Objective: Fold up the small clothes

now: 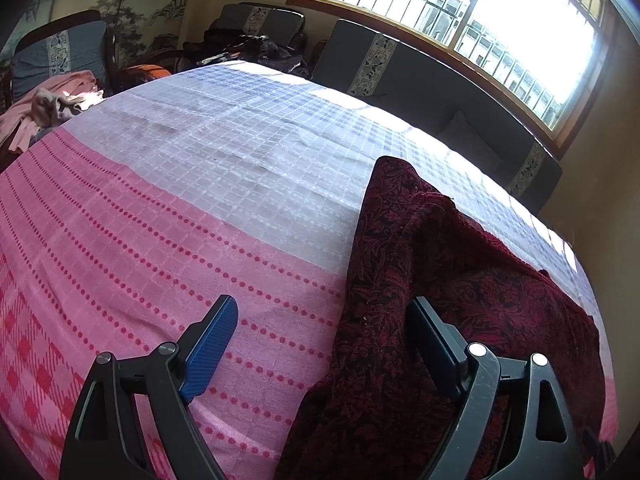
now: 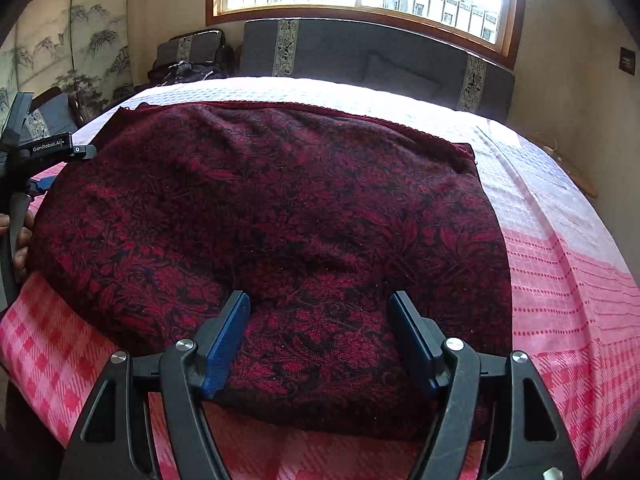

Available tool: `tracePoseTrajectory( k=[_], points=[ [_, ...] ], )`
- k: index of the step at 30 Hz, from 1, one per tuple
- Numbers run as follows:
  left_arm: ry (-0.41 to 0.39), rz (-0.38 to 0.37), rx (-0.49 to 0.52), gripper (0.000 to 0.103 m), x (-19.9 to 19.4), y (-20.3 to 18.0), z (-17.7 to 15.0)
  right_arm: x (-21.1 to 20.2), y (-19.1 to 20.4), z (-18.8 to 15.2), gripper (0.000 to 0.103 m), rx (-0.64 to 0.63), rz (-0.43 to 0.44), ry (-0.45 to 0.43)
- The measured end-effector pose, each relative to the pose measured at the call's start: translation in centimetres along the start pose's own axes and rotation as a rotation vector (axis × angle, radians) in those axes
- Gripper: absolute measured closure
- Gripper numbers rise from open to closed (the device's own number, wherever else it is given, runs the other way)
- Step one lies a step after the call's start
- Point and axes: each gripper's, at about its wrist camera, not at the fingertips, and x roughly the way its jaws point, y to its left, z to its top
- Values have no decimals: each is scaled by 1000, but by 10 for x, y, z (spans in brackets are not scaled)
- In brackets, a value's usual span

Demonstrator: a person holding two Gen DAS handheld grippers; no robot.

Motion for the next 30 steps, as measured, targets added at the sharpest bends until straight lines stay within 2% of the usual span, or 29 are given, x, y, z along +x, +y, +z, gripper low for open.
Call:
tracePoseTrajectory(
  k=[11,16,21,30],
  points=[
    [10,-8,-1,16,2,1,0,2,-3,1,32,9,28,15],
    [16,-89,-31,14,0,9,1,3,-3,2,31,10,31,17],
    [56,-214,-57,14,-4,23,4,3,-3,2,30,9,31,17],
    [221,-344,148,14,6,21,22,4,-3,4,29,9,28,15]
  ],
)
